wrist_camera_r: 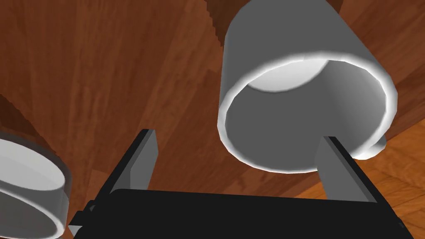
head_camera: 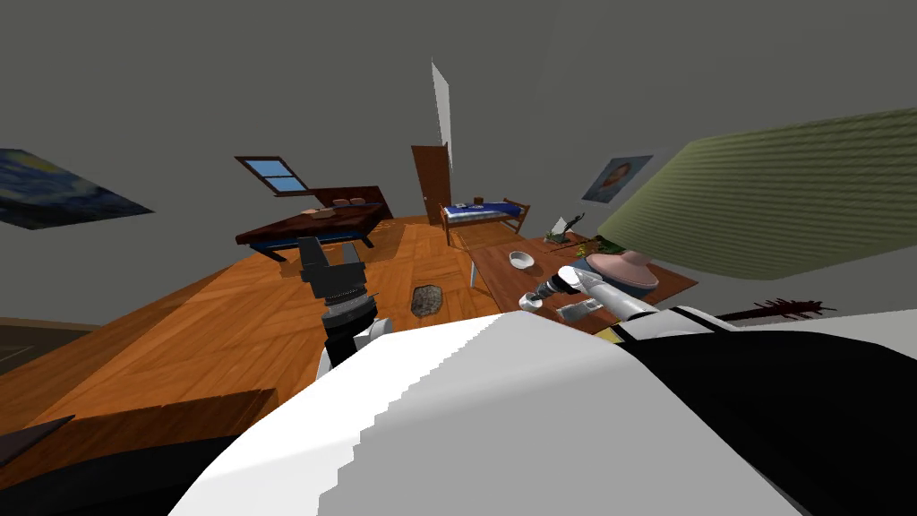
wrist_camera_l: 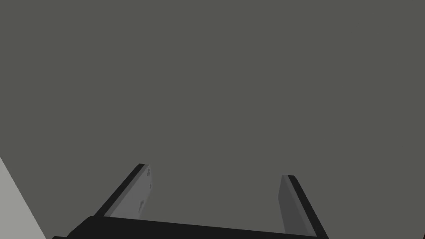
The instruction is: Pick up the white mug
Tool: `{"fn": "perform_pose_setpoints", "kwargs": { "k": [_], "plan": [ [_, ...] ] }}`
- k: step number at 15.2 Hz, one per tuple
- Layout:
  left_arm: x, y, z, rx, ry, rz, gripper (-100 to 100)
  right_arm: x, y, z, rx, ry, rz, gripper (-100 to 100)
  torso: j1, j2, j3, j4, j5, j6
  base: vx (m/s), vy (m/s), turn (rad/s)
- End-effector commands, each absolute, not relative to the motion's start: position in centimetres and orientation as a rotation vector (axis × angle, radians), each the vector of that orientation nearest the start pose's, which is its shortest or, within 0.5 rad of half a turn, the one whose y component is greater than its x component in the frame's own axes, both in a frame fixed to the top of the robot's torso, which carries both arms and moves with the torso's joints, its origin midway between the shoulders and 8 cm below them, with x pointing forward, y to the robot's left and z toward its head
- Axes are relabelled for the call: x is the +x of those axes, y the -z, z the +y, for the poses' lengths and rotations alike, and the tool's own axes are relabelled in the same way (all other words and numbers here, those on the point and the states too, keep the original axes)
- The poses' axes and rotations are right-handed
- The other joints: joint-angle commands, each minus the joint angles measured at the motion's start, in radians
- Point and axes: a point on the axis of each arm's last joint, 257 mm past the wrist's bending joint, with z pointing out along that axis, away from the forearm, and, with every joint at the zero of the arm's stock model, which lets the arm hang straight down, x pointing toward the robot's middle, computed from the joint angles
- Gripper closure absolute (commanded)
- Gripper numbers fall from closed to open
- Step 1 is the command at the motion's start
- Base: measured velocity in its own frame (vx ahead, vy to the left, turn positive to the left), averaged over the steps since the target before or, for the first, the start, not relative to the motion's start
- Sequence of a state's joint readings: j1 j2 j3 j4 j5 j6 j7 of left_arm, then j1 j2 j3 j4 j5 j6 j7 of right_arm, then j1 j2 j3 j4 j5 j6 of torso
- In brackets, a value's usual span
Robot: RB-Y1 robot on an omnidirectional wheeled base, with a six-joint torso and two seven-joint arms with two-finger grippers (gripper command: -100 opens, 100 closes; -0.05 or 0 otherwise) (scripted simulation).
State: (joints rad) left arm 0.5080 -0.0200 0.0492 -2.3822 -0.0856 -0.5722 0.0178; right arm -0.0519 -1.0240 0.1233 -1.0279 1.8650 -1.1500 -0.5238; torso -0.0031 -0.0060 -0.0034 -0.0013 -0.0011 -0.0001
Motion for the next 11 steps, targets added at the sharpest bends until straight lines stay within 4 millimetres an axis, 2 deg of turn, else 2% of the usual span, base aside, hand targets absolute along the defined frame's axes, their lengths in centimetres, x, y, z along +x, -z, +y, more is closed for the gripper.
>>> {"fn": "perform_pose_setpoints", "kwargs": {
  "k": [1,3,4,5,8,9,10,11],
  "plan": [
    [30.7,-7.8,27.7,-0.481,1.245,0.531,0,26.5,42.2,-56.3,-0.851,-0.05,2.918,-100,0.0,0.0,0.0,0.0,0.0,0.0,0.047,-0.012,0.185],
    [30.7,-7.8,27.7,-0.481,1.245,0.531,0,25.1,43.0,-56.7,-0.849,-0.048,2.959,-100,0.001,-0.001,-0.001,0.0,0.0,0.0,0.048,-0.006,0.147],
    [30.7,-7.8,27.7,-0.481,1.245,0.531,0,26.0,42.4,-56.6,-0.849,-0.051,2.932,-100,0.001,-0.001,-0.001,0.0,0.0,0.0,0.025,0.0,0.031],
    [30.7,-7.8,27.7,-0.481,1.245,0.531,0,25.4,43.6,-56.5,-0.844,-0.047,2.934,-100,0.001,0.0,0.0,0.0,0.001,0.0,0.016,-0.004,0.025],
    [30.7,-7.8,27.7,-0.481,1.245,0.531,0,24.9,44.6,-56.3,-0.838,-0.042,2.93,-100,0.001,0.001,0.001,0.0,0.0,0.001,0.011,-0.006,0.02],
    [30.7,-7.8,27.7,-0.481,1.245,0.531,0,25.1,44.2,-56.3,-0.841,-0.047,2.933,-100,0.001,0.002,0.001,0.0,0.0,0.001,0.0,0.0,0.0],
    [30.7,-7.8,27.7,-0.481,1.245,0.531,0,25.1,44.3,-56.3,-0.841,-0.044,2.932,100,0.001,0.002,0.001,0.0,0.001,0.001,0.0,0.0,0.0],
    [30.7,-7.8,27.7,-0.481,1.245,0.531,0,25.1,44.2,-56.3,-0.841,-0.044,2.931,100,0.002,0.002,0.001,0.001,0.001,0.001,0.0,0.0,0.0]
  ]
}}
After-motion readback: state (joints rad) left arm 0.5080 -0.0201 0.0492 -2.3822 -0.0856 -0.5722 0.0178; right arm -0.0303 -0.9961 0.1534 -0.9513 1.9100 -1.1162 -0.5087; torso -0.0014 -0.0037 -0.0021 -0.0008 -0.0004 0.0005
